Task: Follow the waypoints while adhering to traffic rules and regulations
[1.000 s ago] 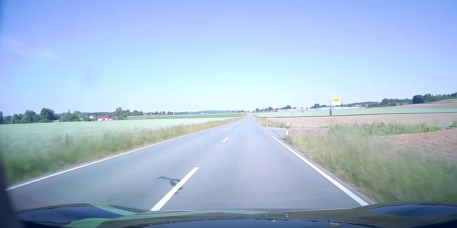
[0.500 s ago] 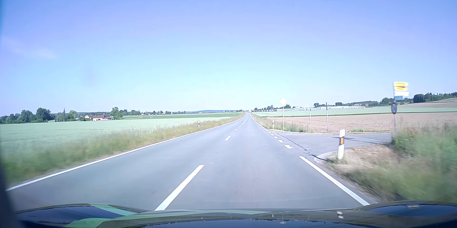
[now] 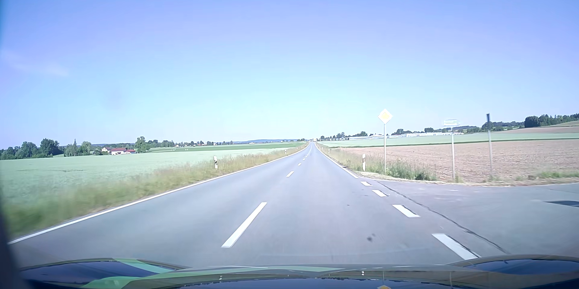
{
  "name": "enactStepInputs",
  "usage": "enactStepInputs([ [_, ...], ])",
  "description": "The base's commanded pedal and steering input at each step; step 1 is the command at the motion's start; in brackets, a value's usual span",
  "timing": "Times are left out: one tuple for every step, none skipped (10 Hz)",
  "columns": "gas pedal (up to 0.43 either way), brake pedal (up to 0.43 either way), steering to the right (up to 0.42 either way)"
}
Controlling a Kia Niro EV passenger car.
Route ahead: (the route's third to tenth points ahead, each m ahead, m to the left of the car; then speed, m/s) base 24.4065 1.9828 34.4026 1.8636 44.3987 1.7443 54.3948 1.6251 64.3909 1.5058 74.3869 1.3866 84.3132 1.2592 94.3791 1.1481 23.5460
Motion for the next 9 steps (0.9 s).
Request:
enactStepInputs([
  [0.209,0.0,0.001],
  [0.209,0.0,0.001],
  [0.209,0.0,0.001],
  [0.209,0.0,0.001],
  [0.209,0.0,0.001],
  [0.209,0.0,0.001],
  [0.22,0.0,0.001],
  [0.24,0.0,0.001],
  [0.24,0.0,0.001],
])
